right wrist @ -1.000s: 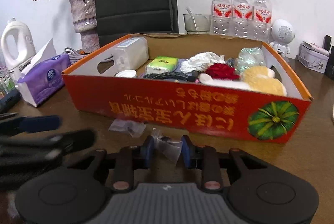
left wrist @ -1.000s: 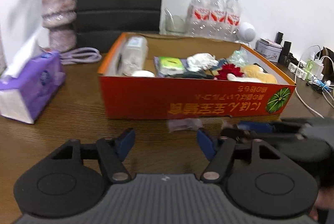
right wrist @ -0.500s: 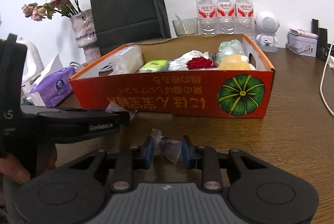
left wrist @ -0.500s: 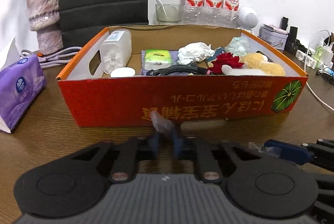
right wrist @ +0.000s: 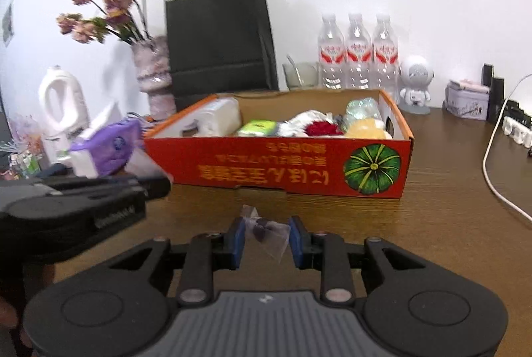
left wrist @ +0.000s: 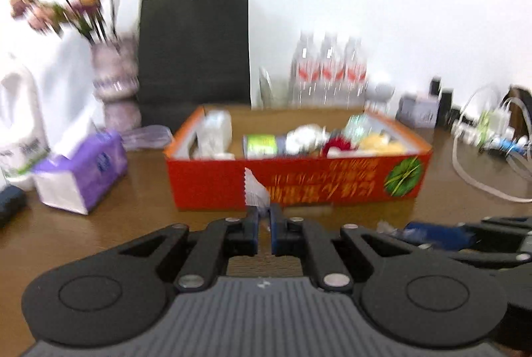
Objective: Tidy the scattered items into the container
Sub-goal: 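Grasp a clear wrapper with the left tool while the right tool grasps another wrapper, then carry both clear wrappers into the box and open both tools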
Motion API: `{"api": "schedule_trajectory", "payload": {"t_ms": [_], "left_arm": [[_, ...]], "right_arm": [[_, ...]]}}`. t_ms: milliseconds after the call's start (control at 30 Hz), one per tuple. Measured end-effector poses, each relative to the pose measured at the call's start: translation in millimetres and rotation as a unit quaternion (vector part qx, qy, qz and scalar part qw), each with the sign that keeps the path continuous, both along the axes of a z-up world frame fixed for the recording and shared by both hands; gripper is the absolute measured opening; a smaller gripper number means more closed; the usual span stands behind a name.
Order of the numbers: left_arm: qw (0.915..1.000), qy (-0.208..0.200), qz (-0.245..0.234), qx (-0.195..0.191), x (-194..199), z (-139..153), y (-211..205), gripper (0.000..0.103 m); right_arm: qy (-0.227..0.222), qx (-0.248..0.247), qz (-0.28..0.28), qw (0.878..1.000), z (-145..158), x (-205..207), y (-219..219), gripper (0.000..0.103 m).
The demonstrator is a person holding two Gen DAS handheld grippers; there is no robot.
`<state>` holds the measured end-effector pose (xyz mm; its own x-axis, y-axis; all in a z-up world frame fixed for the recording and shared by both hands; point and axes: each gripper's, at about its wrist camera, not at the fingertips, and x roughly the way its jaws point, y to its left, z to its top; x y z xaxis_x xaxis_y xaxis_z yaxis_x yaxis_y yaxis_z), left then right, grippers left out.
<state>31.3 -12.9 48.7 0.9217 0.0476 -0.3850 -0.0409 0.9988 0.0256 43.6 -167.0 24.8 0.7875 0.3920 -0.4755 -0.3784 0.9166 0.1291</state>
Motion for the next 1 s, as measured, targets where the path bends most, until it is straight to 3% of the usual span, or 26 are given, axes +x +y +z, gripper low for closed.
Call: {"api": "schedule_trajectory", "payload": {"t_ms": [167,333,533,767,1000], "left_arm": [[0.9983,-0.057,-0.001,0.009,-53.0,13.6,-4.7,0.007],[0.9945,-0.103,0.000,0.014,-98.2,22.3,-10.4,0.007],[0.9949,-0.101,0.003,0.005,-125.5,20.9,-9.9,0.007],[0.9941,-0.108,0.009,-0.008,-114.8,26.9,0.7,0.007],[0.9939,-0.105,0.006,-0.033,-42.9,47.2,27.0,0.007]], "right_arm": [[-0.050,-0.007,0.032,0.998,16.3,-46.0,3.9,0.027],[-0.081,-0.002,0.020,0.996,30.0,-79.0,0.8,0.027],[-0.126,0.002,0.004,0.992,39.1,-113.7,-4.9,0.027],[-0.137,-0.004,0.002,0.991,46.5,-108.6,-2.9,0.027],[-0.138,-0.007,0.002,0.990,69.4,-50.9,9.6,0.028]]}}
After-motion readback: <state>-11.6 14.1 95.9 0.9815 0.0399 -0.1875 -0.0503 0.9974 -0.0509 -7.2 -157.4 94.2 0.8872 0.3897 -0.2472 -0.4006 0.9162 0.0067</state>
